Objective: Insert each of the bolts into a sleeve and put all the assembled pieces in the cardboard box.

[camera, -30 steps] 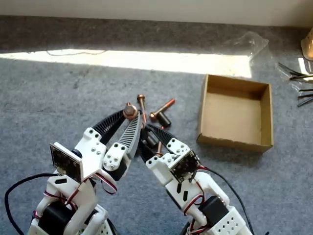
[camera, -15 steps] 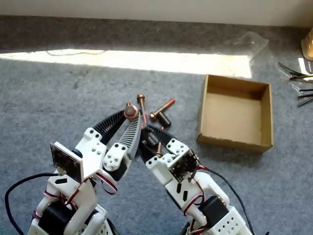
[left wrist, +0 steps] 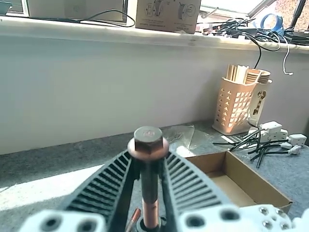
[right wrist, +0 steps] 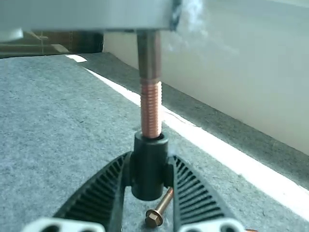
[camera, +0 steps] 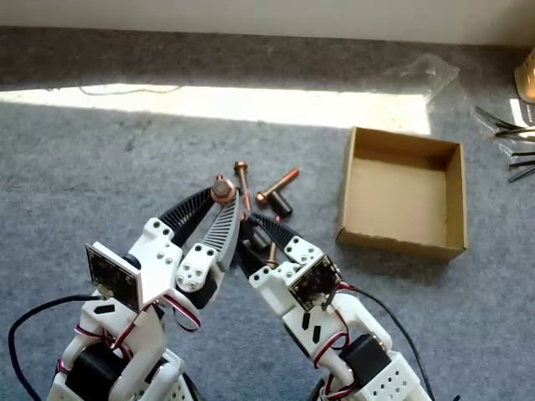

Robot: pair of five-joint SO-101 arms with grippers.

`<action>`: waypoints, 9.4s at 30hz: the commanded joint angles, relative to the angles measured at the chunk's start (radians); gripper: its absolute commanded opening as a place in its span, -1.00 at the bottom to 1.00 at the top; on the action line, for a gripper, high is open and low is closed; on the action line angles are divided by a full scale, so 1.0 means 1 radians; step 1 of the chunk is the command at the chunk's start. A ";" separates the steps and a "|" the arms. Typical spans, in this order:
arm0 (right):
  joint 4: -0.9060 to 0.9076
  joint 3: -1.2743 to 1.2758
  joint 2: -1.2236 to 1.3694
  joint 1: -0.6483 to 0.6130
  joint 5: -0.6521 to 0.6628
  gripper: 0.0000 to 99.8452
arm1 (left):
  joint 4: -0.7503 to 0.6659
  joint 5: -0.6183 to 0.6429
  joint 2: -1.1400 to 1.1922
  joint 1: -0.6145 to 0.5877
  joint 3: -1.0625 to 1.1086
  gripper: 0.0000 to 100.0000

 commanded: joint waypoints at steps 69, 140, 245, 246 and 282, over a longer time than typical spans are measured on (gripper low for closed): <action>-0.001 0.143 -0.016 -0.001 0.014 -0.99 | 0.011 -0.009 -0.016 -0.133 0.185 -0.74; 0.039 0.143 -0.015 0.085 0.014 -0.99 | 0.009 -0.011 -0.018 -0.464 0.105 -0.99; 0.119 -0.972 1.391 0.777 0.014 -0.99 | -0.064 -0.012 -0.018 -0.513 0.344 -0.98; 0.119 -0.987 1.420 0.779 0.014 -0.99 | -0.064 -0.012 -0.018 -0.513 0.344 -0.98; 0.120 -1.167 1.877 0.789 0.008 -0.98 | -0.064 -0.014 -0.018 -0.513 0.346 -0.98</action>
